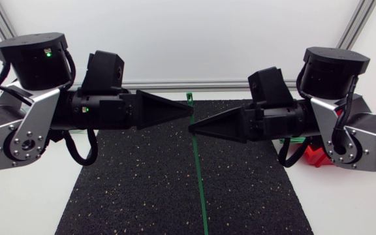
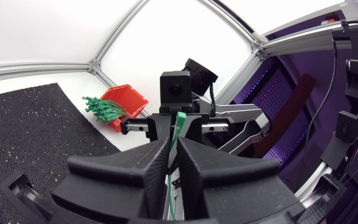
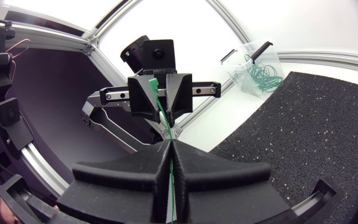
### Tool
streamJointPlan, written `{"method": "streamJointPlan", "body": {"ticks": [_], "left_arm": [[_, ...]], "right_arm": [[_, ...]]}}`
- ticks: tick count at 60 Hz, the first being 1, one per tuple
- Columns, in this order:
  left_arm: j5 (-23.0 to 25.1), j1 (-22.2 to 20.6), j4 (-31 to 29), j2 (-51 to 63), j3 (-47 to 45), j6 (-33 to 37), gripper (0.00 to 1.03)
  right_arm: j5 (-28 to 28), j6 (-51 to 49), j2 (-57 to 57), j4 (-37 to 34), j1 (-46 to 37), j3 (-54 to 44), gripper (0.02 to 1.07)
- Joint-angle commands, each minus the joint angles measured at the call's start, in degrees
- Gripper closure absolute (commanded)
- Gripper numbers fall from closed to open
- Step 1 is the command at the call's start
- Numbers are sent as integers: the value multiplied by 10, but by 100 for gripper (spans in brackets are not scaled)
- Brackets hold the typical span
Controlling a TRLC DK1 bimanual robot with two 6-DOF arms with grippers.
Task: Take a green cable tie from the red box, thread the tail through the head to close it, then place it in the transparent bin on the left.
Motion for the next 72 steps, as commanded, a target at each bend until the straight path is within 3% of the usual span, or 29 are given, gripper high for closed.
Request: {"method": "streamJointPlan", "body": {"ticks": [1, 38, 54, 62, 64, 66, 68, 69, 72], "left_arm": [[4, 5, 10, 10, 23, -19, 99], [-3, 6, 10, 7, 33, -48, 99], [-3, 20, 3, -4, 38, -64, 99], [12, 48, -31, -19, 51, -65, 99], [17, 56, -42, -22, 53, -65, 99], [24, 63, -49, -25, 55, -65, 99], [31, 70, -56, -26, 55, -65, 99], [32, 73, -59, -27, 55, -65, 99], [38, 81, -64, -31, 53, -64, 99]], "right_arm": [[3, 13, -8, 8, 2, -17, 101], [23, 8, -1, 7, 23, -19, 101], [6, 4, -3, 3, 7, -13, 100], [-25, -12, -5, 0, -16, -6, 77], [-36, -17, -4, -7, -21, -4, 67], [-42, -28, -3, -15, -22, -2, 48], [-47, -37, -3, -22, -29, -1, 11], [-48, -41, -3, -23, -30, -1, 2], [-62, -55, -1, -24, -36, -2, 6]]}}
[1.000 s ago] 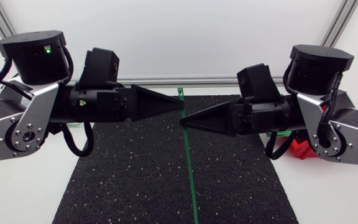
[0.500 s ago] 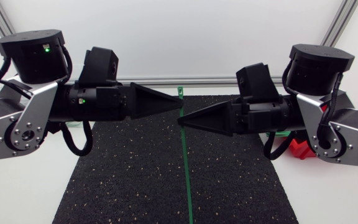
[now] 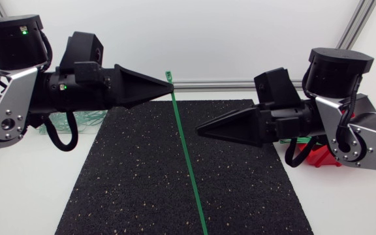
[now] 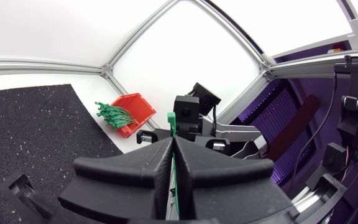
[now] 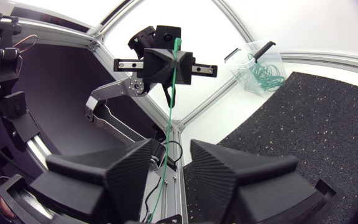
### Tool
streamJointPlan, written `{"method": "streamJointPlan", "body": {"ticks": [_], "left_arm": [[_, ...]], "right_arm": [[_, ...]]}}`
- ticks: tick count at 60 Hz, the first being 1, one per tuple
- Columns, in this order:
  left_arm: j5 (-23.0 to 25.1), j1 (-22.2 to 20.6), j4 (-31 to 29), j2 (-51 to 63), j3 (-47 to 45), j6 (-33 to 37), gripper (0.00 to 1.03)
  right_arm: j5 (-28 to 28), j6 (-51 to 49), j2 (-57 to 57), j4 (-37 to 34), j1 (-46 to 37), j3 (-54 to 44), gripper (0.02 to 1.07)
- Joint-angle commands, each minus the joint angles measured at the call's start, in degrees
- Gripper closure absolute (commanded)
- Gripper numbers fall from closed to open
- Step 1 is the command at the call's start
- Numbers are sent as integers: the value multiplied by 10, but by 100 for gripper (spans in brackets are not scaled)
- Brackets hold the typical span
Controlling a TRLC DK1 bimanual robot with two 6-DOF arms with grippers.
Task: Take a green cable tie from the red box, thread the tail through the head to close it, then place it in the transparent bin on the left.
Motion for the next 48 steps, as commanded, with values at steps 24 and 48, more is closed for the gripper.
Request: {"method": "streamJointPlan", "body": {"ticks": [24, 48], "left_arm": [[25, 29, -40, -37, 2, -14, 99], [21, 15, -91, -1, 57, 8, 99]], "right_arm": [[14, -291, -18, -132, -22, 1, 6], [160, -573, 1, -355, -14, 47, 6]]}}
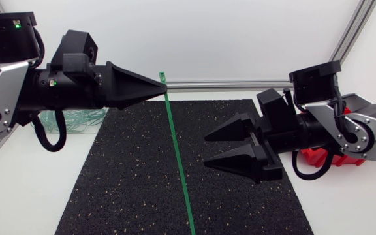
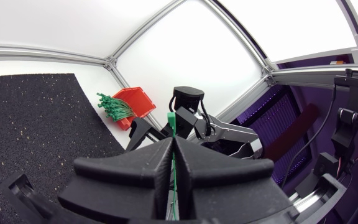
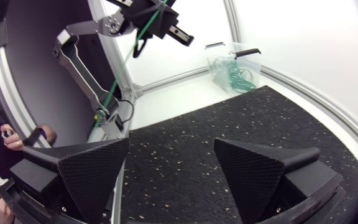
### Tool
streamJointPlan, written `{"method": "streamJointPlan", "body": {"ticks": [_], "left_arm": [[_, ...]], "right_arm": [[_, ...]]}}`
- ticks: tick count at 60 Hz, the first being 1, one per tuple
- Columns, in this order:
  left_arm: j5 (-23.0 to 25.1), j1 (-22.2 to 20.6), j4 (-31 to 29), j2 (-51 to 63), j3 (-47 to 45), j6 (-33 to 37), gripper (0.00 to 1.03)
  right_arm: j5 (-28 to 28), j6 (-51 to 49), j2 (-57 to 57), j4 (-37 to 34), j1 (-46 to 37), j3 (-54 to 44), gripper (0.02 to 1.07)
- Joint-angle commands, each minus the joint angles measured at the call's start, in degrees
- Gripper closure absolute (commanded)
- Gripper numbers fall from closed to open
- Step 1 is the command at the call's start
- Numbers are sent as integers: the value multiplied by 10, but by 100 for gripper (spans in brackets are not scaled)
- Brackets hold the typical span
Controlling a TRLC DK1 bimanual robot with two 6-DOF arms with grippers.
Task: Take a green cable tie from the red box, thread the tail through the head to close it, then place it in the transparent bin on the left.
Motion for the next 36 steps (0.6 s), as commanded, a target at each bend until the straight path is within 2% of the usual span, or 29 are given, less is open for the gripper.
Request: {"method": "streamJointPlan", "body": {"ticks": [1, 11, 19, 27, 36], "left_arm": [[1, -4, -13, 17, 41, 13, 99], [-15, -3, -56, 46, 79, 50, 99], [-23, -3, -101, 68, 108, 86, 99], [-30, 0, -151, 86, 138, 123, 99], [-31, -1, -245, 116, 193, 187, 99]], "right_arm": [[73, -73, 8, -32, 0, 21, 6], [235, -139, 39, -112, 8, 64, 6], [275, -138, 52, -108, 3, 77, 6], [262, -167, 59, -152, 5, 94, 6], [258, -225, 63, -150, 10, 83, 6]]}}
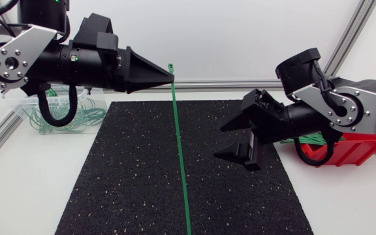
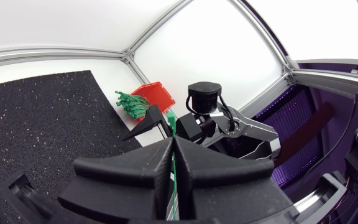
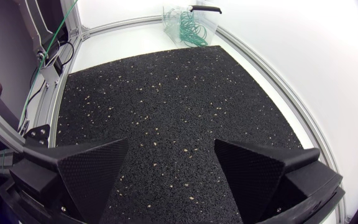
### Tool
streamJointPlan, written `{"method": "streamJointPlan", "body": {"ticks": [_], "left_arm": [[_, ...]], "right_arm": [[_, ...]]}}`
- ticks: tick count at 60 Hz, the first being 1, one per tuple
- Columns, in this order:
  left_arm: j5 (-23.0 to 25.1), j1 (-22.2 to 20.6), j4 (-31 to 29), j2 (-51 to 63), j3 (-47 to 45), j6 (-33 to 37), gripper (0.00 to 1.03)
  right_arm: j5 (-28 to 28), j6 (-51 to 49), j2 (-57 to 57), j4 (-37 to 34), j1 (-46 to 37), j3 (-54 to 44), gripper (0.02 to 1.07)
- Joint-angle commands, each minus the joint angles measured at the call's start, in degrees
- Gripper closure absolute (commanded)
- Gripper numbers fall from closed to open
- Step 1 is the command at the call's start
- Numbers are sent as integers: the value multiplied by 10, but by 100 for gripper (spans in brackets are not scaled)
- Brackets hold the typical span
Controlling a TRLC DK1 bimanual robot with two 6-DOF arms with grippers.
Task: Take a green cable tie from the red box, thread the tail through the head to close it, then place it in the transparent bin on the left.
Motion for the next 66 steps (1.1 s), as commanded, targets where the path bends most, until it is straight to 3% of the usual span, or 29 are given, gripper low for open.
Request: {"method": "streamJointPlan", "body": {"ticks": [1, 4, 9, 12, 15, 22, 43, 57, 66], "left_arm": [[-2, -2, -44, 28, 54, 51, 99], [-1, -3, -65, 39, 69, 60, 99], [-2, -10, -96, 49, 86, 81, 99], [-2, -13, -100, 51, 90, 83, 99], [-1, -15, -102, 54, 95, 83, 99], [-1, -20, -114, 67, 106, 86, 99], [-3, -19, -136, 97, 131, 86, 99], [-10, -18, -146, 105, 135, 85, 99], [-19, -20, -149, 105, 129, 85, 99]], "right_arm": [[-5, -53, 9, 8, 2, -5, 6], [-1, -60, 1, 51, -3, -21, 6], [20, -60, -52, 226, -2, -103, 6], [24, -86, -75, 280, -1, -132, 6], [53, -157, -91, 285, 5, -148, 6], [91, -312, -129, 461, 20, -236, 6], [87, -598, -187, 578, 101, -322, 6], [76, -703, -190, 661, 170, -372, 6], [22, -743, -195, 668, 175, -378, 6]]}}
